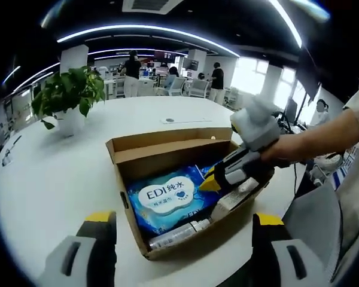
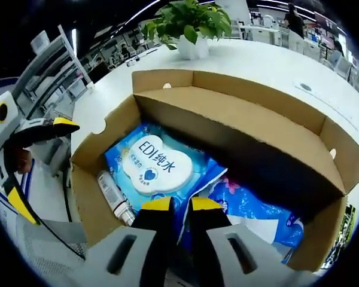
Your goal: Operate the shoe box by opening the lid, removing the specified soft item, and placing it in the target area until the item is outside and the box remains undamaged.
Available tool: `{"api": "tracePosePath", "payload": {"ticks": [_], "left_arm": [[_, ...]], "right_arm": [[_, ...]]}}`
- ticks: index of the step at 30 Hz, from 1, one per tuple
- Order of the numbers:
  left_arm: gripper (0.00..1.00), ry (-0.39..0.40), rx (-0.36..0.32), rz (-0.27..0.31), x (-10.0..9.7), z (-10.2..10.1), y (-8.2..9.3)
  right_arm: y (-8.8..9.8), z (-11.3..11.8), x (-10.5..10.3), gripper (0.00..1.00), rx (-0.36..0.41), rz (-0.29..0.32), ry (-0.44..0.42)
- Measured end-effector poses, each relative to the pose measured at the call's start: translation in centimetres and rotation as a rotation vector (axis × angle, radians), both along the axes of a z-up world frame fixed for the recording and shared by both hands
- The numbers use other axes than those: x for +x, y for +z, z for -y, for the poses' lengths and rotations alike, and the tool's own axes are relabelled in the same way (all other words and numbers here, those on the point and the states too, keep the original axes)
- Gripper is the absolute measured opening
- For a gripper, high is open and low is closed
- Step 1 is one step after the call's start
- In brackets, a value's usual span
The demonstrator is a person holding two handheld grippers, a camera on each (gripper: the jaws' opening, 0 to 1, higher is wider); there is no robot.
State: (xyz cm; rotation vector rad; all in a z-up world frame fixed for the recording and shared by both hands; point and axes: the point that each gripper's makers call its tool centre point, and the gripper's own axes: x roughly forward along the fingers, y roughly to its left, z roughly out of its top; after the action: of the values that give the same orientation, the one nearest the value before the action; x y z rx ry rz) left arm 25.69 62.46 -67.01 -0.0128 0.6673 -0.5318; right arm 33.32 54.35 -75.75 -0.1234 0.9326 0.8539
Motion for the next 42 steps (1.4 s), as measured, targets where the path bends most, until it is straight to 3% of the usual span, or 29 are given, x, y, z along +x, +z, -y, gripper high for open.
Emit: {"api": "tracePosePath", "payload": {"ticks": [9,25,42], "left_arm": [[0.93,0.009,0.008,0.004,0.3,-0.2,0.0],[0.82,0.016,0.04,-0.013,1.3,0.3,-0.3],[0.55,0.019,0.073,-0.066,3.0,1.0,-1.7]], "right_arm": [[0.6,0.3,-0.2,0.02,0.028,-0.037,-0.046],[3.4,1.5,-0.1,0.0,0.079,-0.012,-0.117],[5.1,4.7,0.2,0.0,0.073,0.023,-0.162]]}}
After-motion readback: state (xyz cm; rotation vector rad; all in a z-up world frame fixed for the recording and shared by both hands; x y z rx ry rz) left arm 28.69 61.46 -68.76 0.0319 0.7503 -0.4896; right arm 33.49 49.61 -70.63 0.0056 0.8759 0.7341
